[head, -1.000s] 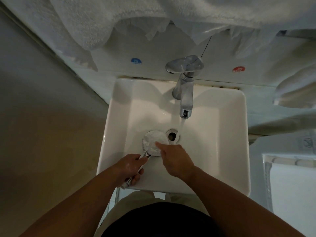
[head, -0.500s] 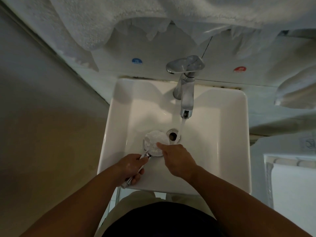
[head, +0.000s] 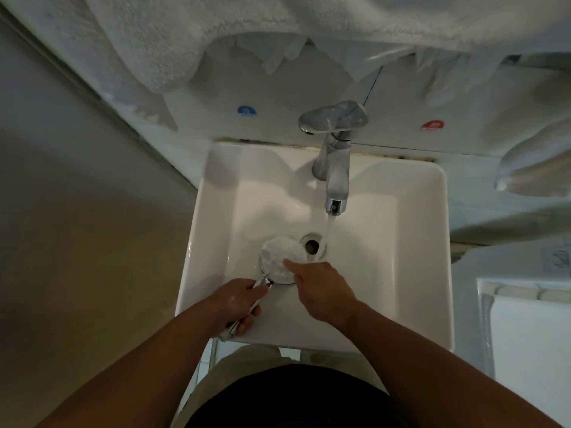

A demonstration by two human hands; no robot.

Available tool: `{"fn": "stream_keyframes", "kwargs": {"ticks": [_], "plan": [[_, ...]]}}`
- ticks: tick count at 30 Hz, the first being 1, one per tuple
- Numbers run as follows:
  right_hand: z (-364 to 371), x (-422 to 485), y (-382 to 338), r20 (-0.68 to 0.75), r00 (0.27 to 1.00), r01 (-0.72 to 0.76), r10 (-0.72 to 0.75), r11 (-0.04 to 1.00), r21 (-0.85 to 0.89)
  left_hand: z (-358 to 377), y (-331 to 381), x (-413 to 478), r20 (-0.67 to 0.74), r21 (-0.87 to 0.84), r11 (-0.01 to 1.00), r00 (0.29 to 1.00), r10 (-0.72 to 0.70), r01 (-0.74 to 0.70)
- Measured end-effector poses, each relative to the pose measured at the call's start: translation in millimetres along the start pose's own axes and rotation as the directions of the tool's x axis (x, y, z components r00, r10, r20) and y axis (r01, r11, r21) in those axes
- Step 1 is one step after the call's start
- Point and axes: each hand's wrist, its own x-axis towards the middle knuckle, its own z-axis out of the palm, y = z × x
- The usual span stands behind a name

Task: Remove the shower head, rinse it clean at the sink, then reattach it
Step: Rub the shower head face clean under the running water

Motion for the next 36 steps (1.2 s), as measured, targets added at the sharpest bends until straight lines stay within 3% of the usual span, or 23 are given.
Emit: {"fn": "stream_keyframes", "kwargs": {"ticks": [3,6,10,14,18,22,25,29,33,36], "plan": [[-9,9,8,-0.073,0.995,-0.071,0.071,0.997,0.002,2,1,0,-0.003,0.022,1.0,1.0,0.011,-0.011],[-3,-7,-5,0.035,0.998,0.05,-0.049,0.999,-0.022,1,0,0,-0.008,0.03,1.0,1.0,0.001,0.0],[-13,7,13,-0.083,0.994,-0.073,0.072,0.997,-0.014,3,2,0,-0.001,0.036,0.999,1.0,0.011,-0.011],[-4,-8,-2,0.047,0.999,0.022,-0.022,1.0,-0.007,2,2,0,-0.002,0.056,0.998,1.0,0.014,-0.014],[-13,4,17,-0.068,0.996,-0.061,0.059,0.998,-0.027,6,3,1,0.005,0.066,0.998,1.0,0.023,-0.023],[-4,-11,7,0.041,0.999,0.021,-0.02,0.999,-0.028,5,3,1,0.003,0.079,0.997,1.0,0.014,-0.014],[-11,0,20,-0.054,0.997,-0.054,0.053,0.998,-0.021,6,4,0,0.007,0.093,0.995,1.0,0.024,-0.025],[-3,-14,10,0.059,0.998,0.035,-0.034,0.999,-0.006,5,3,0,-0.002,0.092,0.996,1.0,0.022,-0.022],[-4,-6,21,-0.054,0.998,-0.038,0.04,0.999,0.036,5,2,1,-0.003,0.075,0.997,1.0,0.024,-0.023],[2,-21,9,0.035,0.998,0.056,-0.056,0.998,0.025,4,1,1,-0.001,0.072,0.997,1.0,0.029,-0.029]]}}
